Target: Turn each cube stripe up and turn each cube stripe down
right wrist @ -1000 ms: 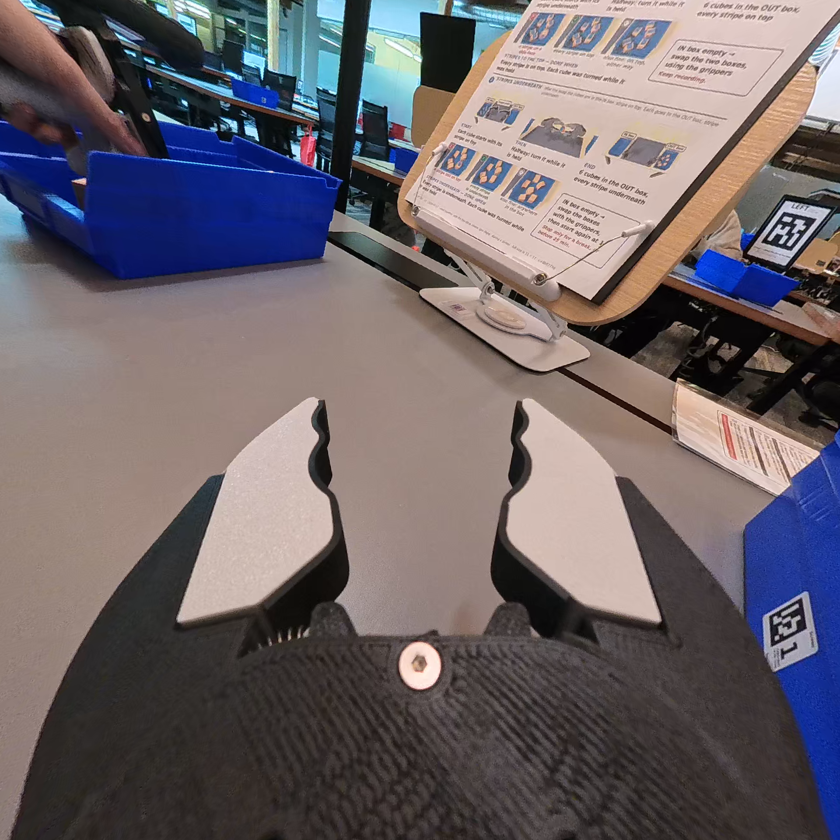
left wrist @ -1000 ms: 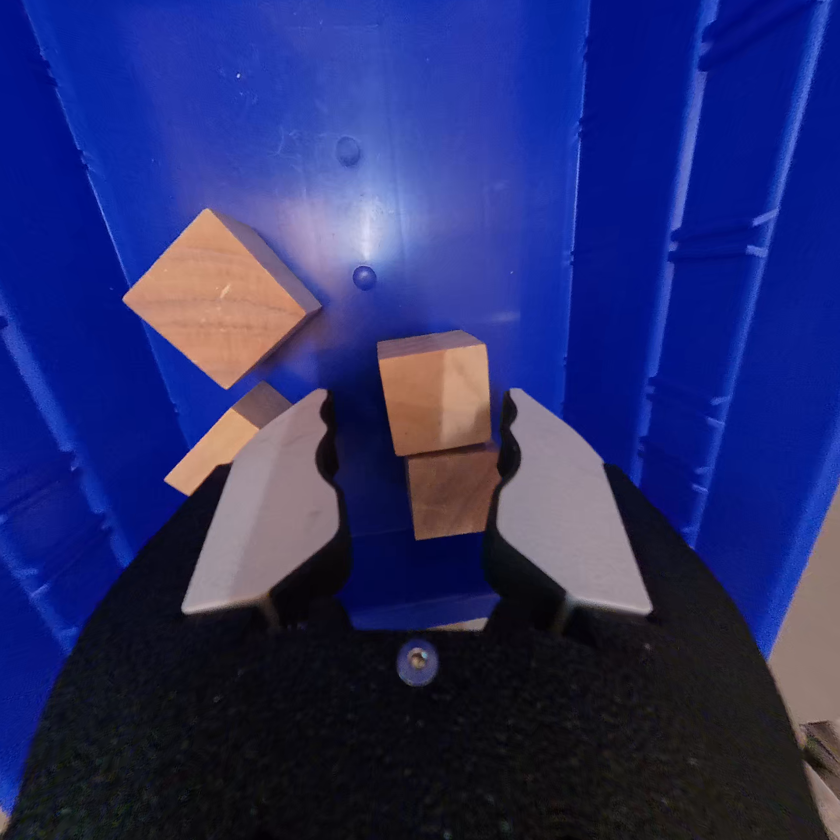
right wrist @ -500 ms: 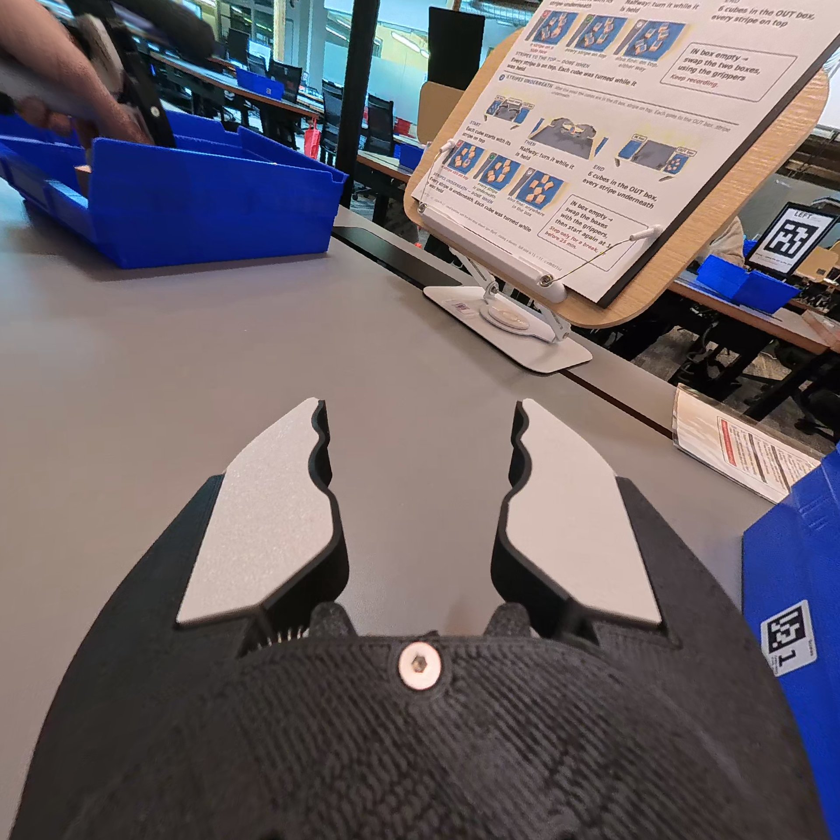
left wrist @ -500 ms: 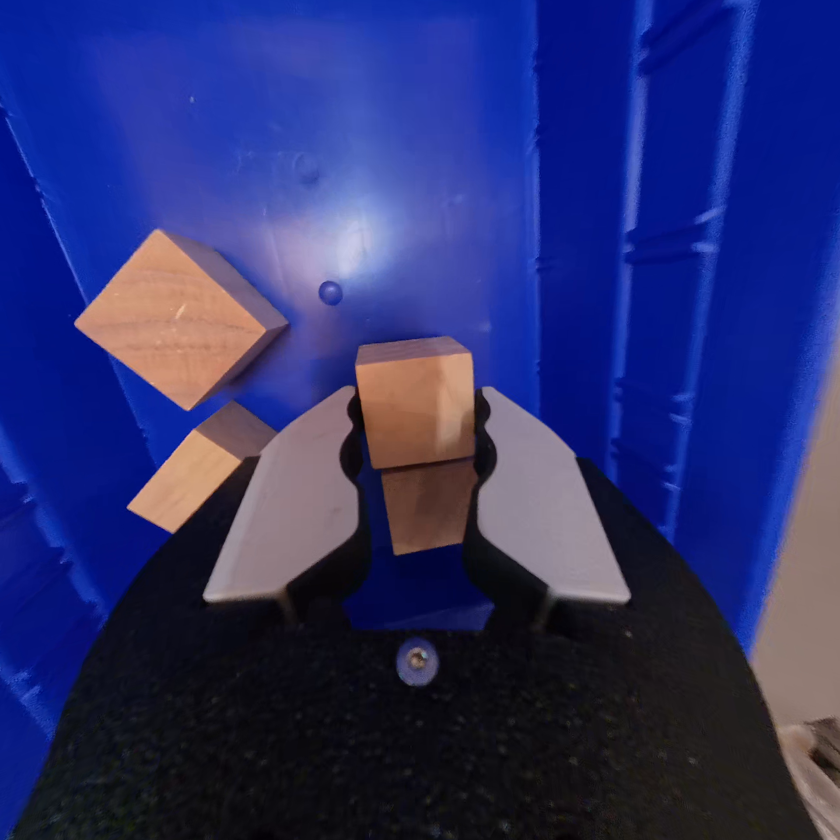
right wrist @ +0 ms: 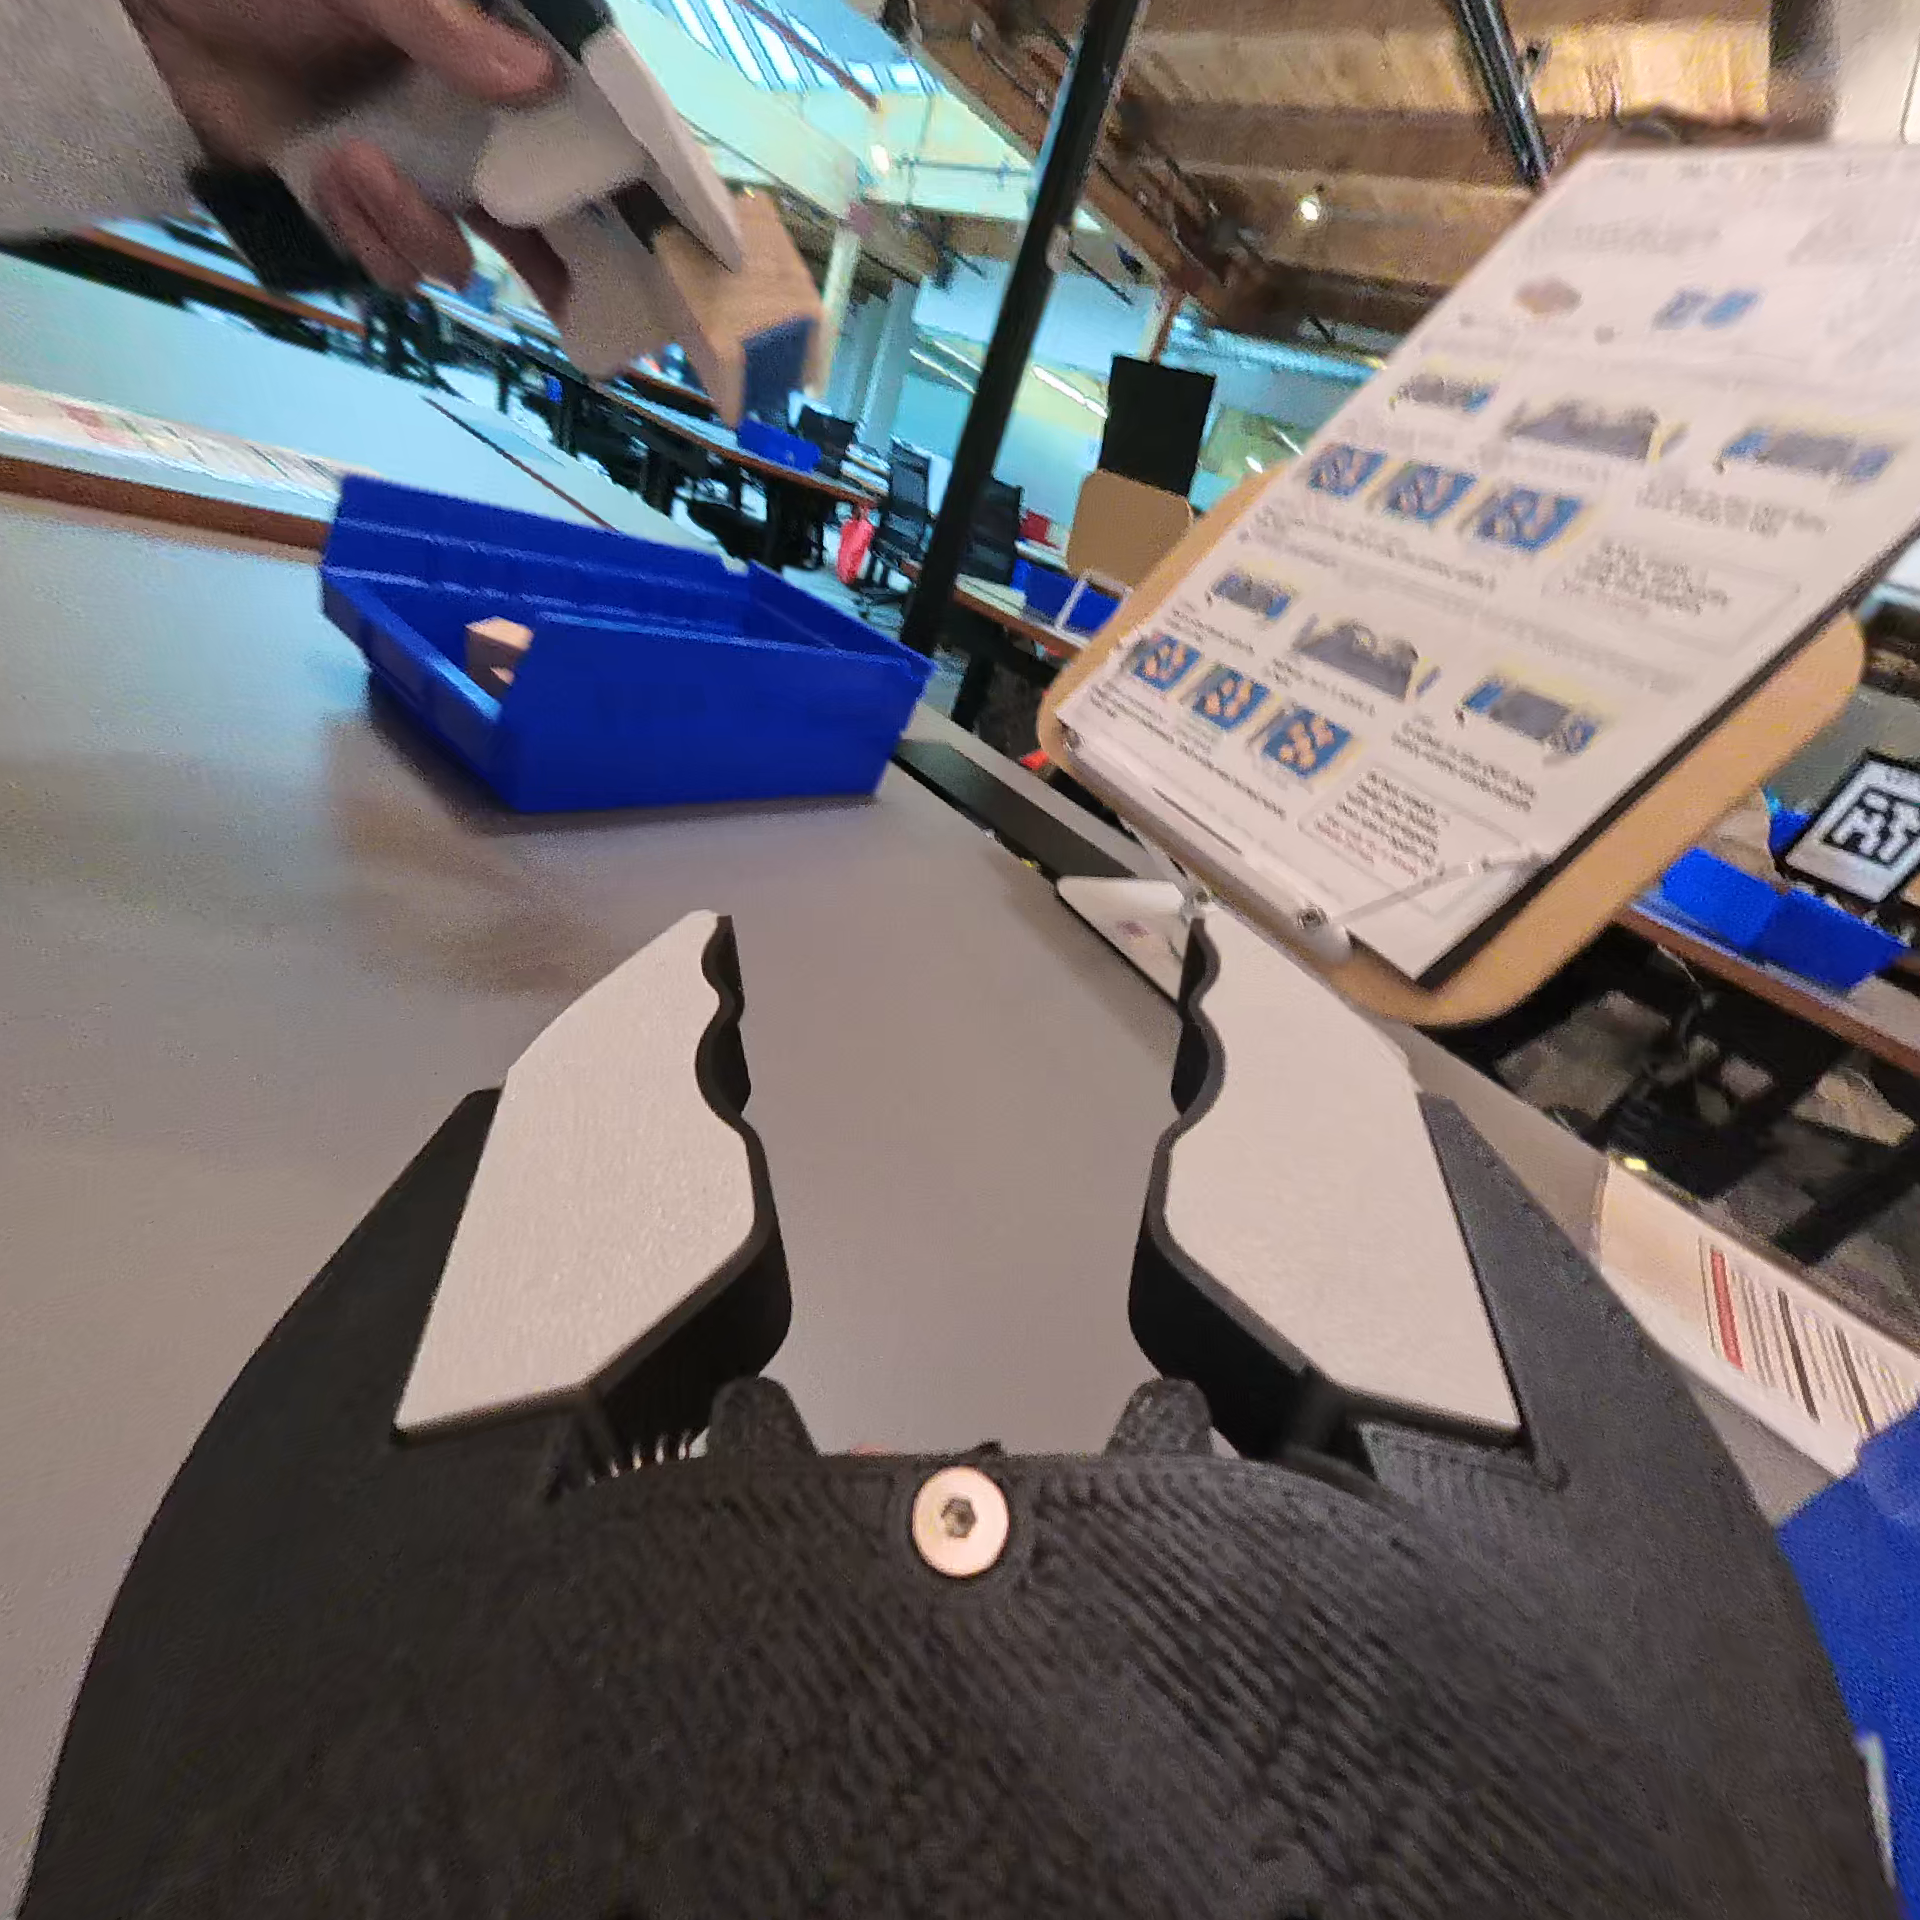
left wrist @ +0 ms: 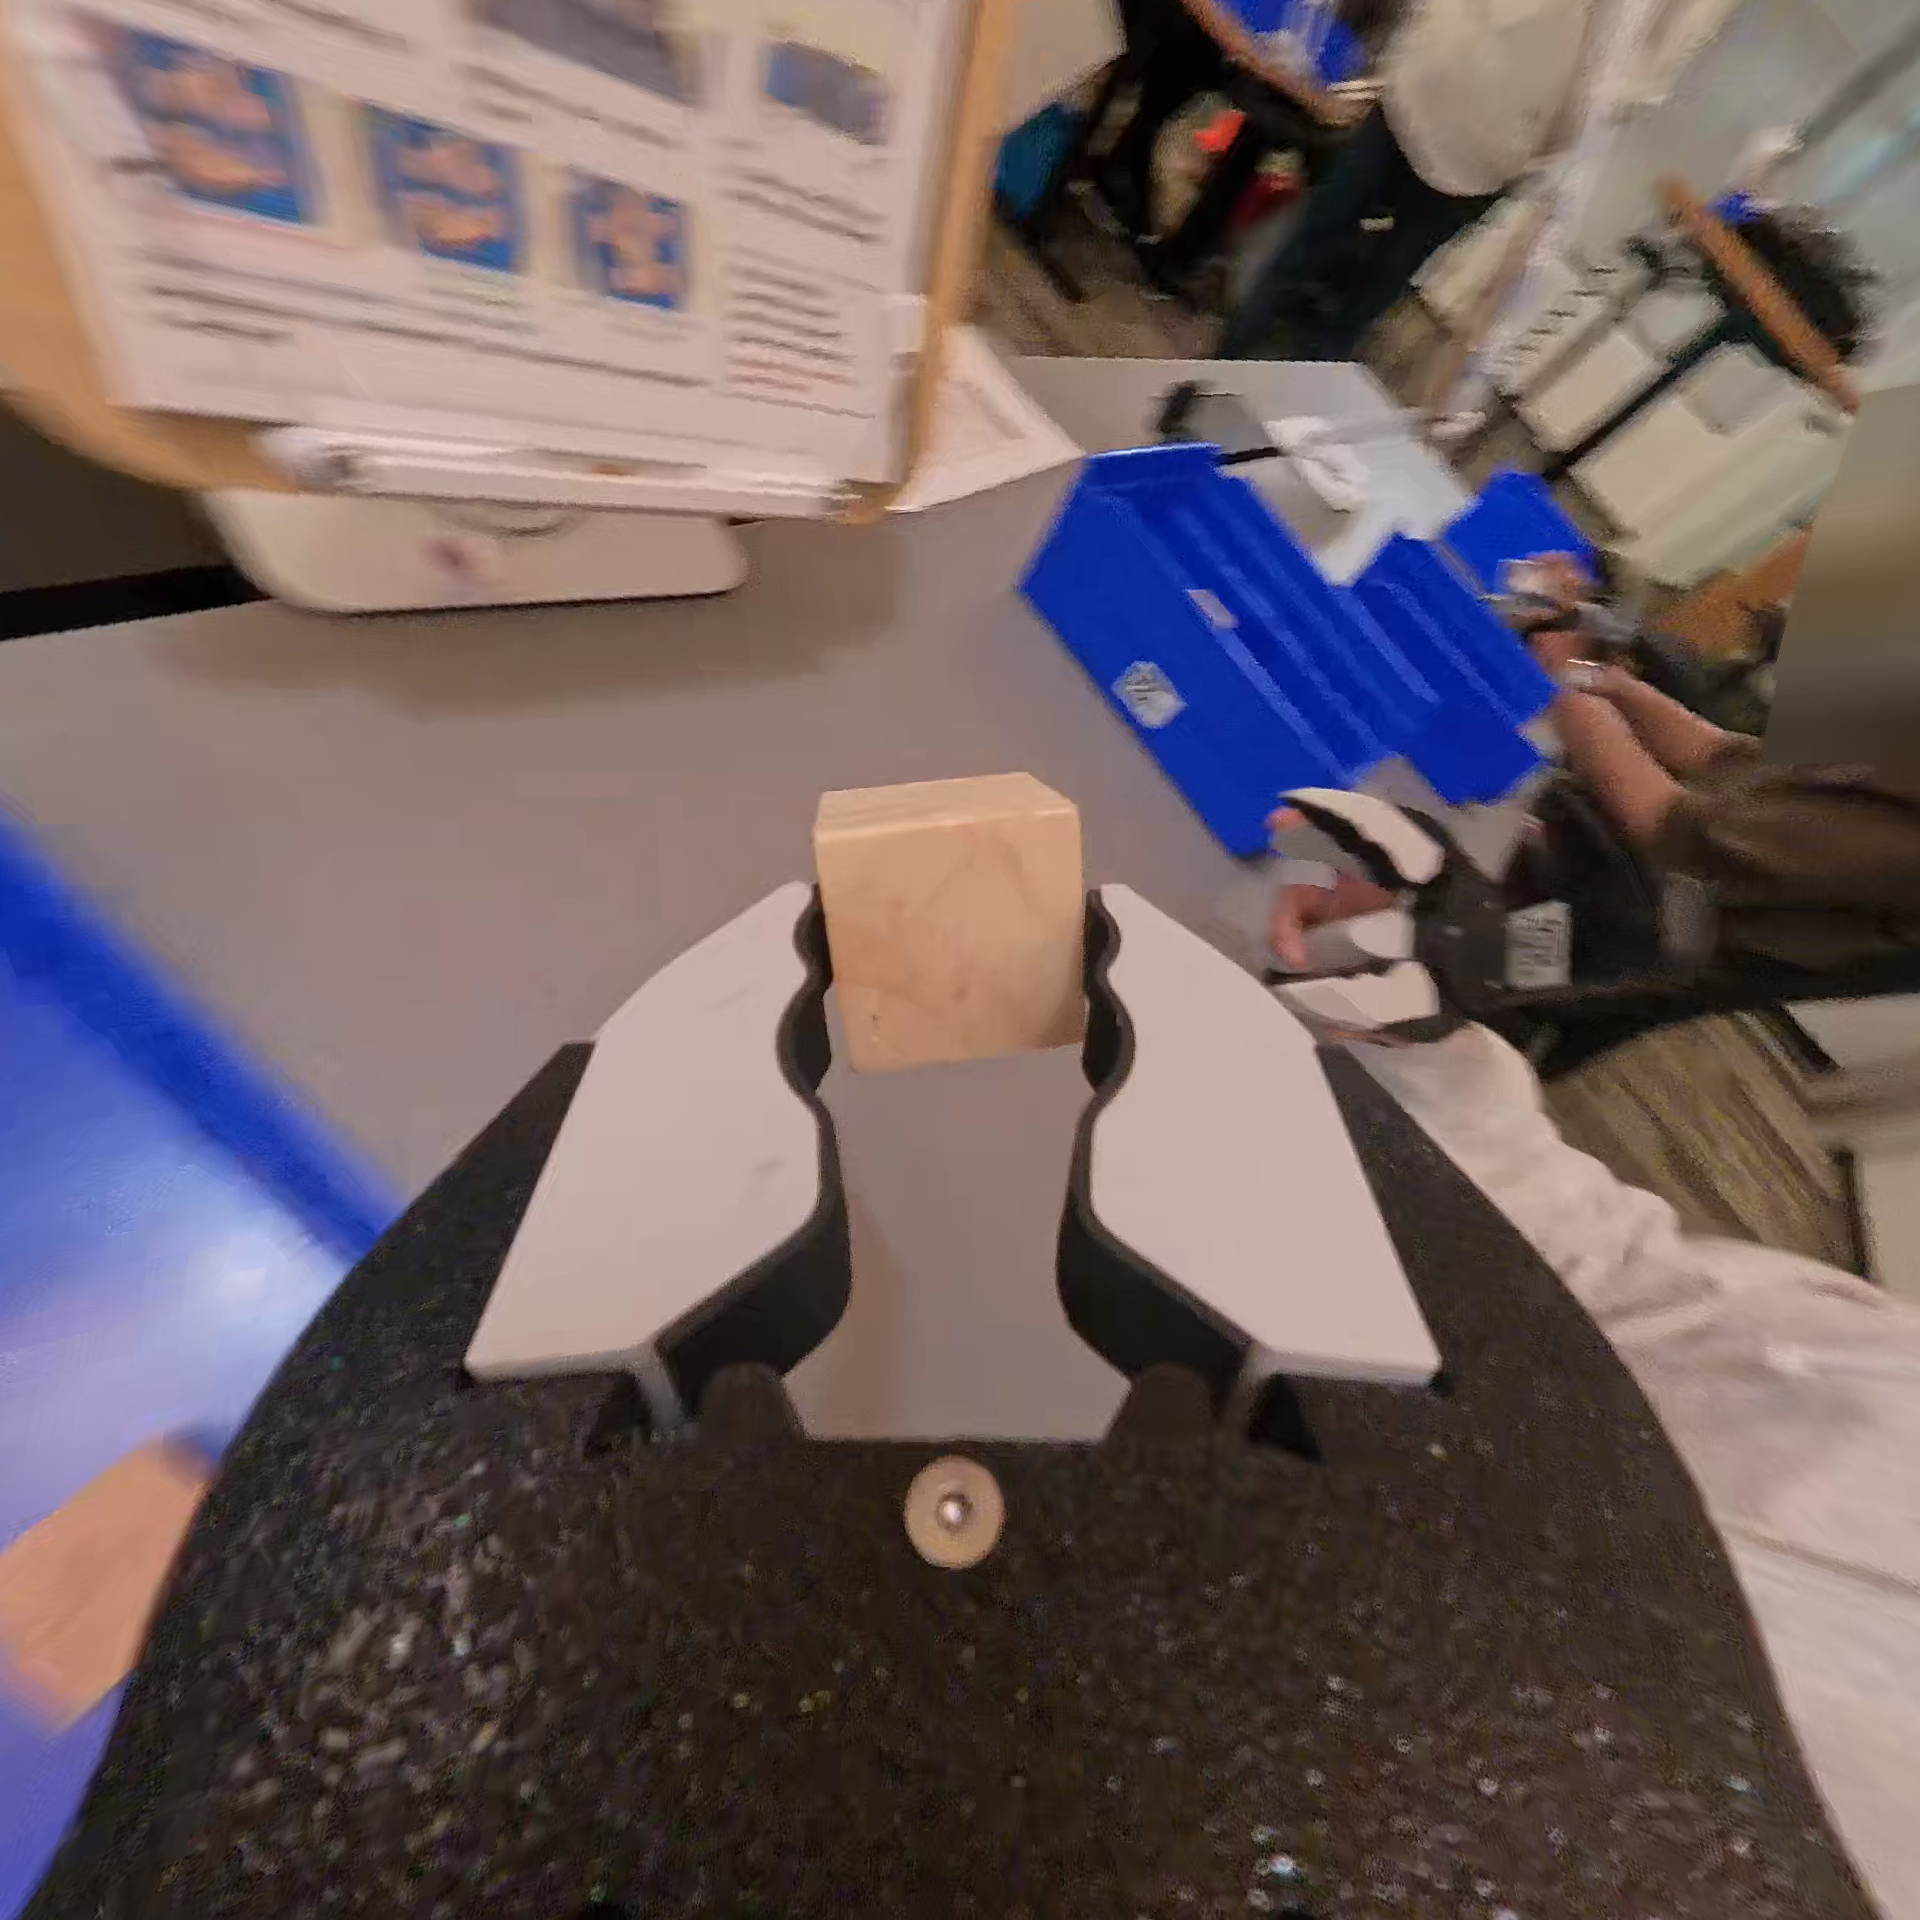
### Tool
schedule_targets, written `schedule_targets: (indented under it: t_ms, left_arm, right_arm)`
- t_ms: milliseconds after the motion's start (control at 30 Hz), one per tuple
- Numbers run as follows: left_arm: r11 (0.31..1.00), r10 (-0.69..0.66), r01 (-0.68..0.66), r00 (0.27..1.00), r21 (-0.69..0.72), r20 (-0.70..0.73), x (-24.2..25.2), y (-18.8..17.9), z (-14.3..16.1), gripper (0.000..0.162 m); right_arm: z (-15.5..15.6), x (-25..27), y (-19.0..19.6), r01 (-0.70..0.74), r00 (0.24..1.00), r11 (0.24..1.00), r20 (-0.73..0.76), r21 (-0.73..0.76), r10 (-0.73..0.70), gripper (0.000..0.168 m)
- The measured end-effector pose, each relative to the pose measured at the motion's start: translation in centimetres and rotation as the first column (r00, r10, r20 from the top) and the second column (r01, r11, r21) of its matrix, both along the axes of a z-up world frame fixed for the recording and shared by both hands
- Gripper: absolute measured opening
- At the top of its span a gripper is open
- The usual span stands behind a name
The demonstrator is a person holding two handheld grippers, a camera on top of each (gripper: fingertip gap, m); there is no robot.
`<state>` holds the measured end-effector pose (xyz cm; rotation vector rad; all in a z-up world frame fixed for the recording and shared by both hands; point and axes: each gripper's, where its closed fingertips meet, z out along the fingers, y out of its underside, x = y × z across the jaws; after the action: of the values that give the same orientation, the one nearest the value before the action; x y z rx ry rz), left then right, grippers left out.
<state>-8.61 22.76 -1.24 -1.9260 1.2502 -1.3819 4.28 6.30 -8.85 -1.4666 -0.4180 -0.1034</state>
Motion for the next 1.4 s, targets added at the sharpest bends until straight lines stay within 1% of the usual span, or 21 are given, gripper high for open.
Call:
schedule_targets:
  t_ms: [100, 200, 267, 400, 500, 633, 700, 767, 867, 900, 1067, 1100, 1133, 1167, 1267, 1333, 1400]
  left_arm:
    - [0.985, -0.147, 0.156, 0.982, -0.072, 0.117, 2.7, -5.1, 0.5, 0.045]
    - [0.937, -0.282, 0.315, 0.938, -0.152, 0.202, 4.8, -9.6, -0.2, 0.045]
    - [0.877, -0.369, 0.429, 0.891, -0.218, 0.265, 5.8, -12.5, -0.8, 0.045]
    - [0.745, -0.462, 0.581, 0.803, -0.328, 0.375, 7.0, -16.7, -1.6, 0.045]
    - [0.661, -0.503, 0.652, 0.752, -0.371, 0.427, 7.3, -18.8, -1.6, 0.045]
    - [0.606, -0.553, 0.701, 0.711, -0.375, 0.436, 7.3, -20.8, -2.0, 0.045]
    - [0.593, -0.565, 0.71, 0.703, -0.379, 0.432, 7.4, -21.4, -2.2, 0.045]
    - [0.583, -0.574, 0.717, 0.696, -0.382, 0.431, 7.4, -21.7, -2.4, 0.045]
    - [0.569, -0.569, 0.719, 0.695, -0.4, 0.439, 7.6, -21.9, -2.6, 0.045]
    - [0.564, -0.565, 0.719, 0.695, -0.407, 0.445, 7.6, -21.9, -2.6, 0.045]
    - [0.573, -0.556, 0.715, 0.698, -0.401, 0.451, 7.4, -21.7, -3.0, 0.046]
    - [0.585, -0.545, 0.706, 0.707, -0.4, 0.45, 7.5, -21.5, -3.1, 0.046]
    - [0.61, -0.528, 0.688, 0.723, -0.394, 0.446, 7.8, -21.2, -3.2, 0.052]
    - [0.645, -0.505, 0.662, 0.744, -0.382, 0.437, 8.1, -20.7, -3.4, 0.061]
    - [0.78, -0.435, 0.559, 0.807, -0.281, 0.4, 9.2, -19.1, -4.0, 0.075]
    - [0.875, -0.381, 0.456, 0.855, -0.163, 0.352, 10.1, -17.7, -5.1, 0.079]
    - [0.944, -0.307, 0.33, 0.902, -0.026, 0.304, 11.0, -15.9, -6.4, 0.083]
  right_arm:
    - [1.5, -2.4, -0.7, -0.066, 0.997, 0.998, 0.034, 0.024, 0.065, 0.08]
    - [3.2, -4.3, -1.4, -0.105, 0.992, 0.991, 0.075, 0.078, 0.099, 0.079]
    - [4.2, -5.0, -1.9, -0.119, 0.99, 0.986, 0.088, 0.113, 0.109, 0.079]
    - [5.7, -5.4, -3.0, -0.147, 0.986, 0.97, 0.105, 0.192, 0.129, 0.075]
    - [5.8, -5.4, -3.3, -0.165, 0.983, 0.963, 0.113, 0.215, 0.143, 0.073]
    - [5.9, -5.8, -3.5, -0.19, 0.977, 0.954, 0.136, 0.234, 0.161, 0.071]
    - [5.9, -5.9, -3.5, -0.189, 0.975, 0.952, 0.159, 0.241, 0.153, 0.069]
    - [5.7, -6.1, -3.5, -0.202, 0.971, 0.951, 0.179, 0.236, 0.162, 0.063]
    - [5.3, -6.2, -3.5, -0.213, 0.963, 0.95, 0.211, 0.229, 0.165, 0.043]
    - [5.3, -6.2, -3.5, -0.212, 0.964, 0.95, 0.211, 0.231, 0.164, 0.043]
    - [5.0, -6.4, -3.3, -0.239, 0.96, 0.952, 0.195, 0.19, 0.202, 0.043]
    - [4.8, -6.4, -3.3, -0.238, 0.961, 0.955, 0.187, 0.175, 0.205, 0.043]
    - [4.7, -6.3, -3.2, -0.239, 0.961, 0.959, 0.18, 0.152, 0.21, 0.043]
    - [4.4, -6.0, -3.0, -0.223, 0.964, 0.968, 0.173, 0.12, 0.201, 0.043]
    - [3.9, -3.5, -2.9, -0.125, 0.977, 0.992, 0.178, 0.008, 0.121, 0.043]
    - [3.6, -0.4, -3.4, -0.009, 0.983, 0.996, 0.181, -0.093, 0.026, 0.043]
    - [3.7, 3.3, -4.6, 0.115, 0.979, 0.976, 0.186, -0.184, -0.081, 0.043]
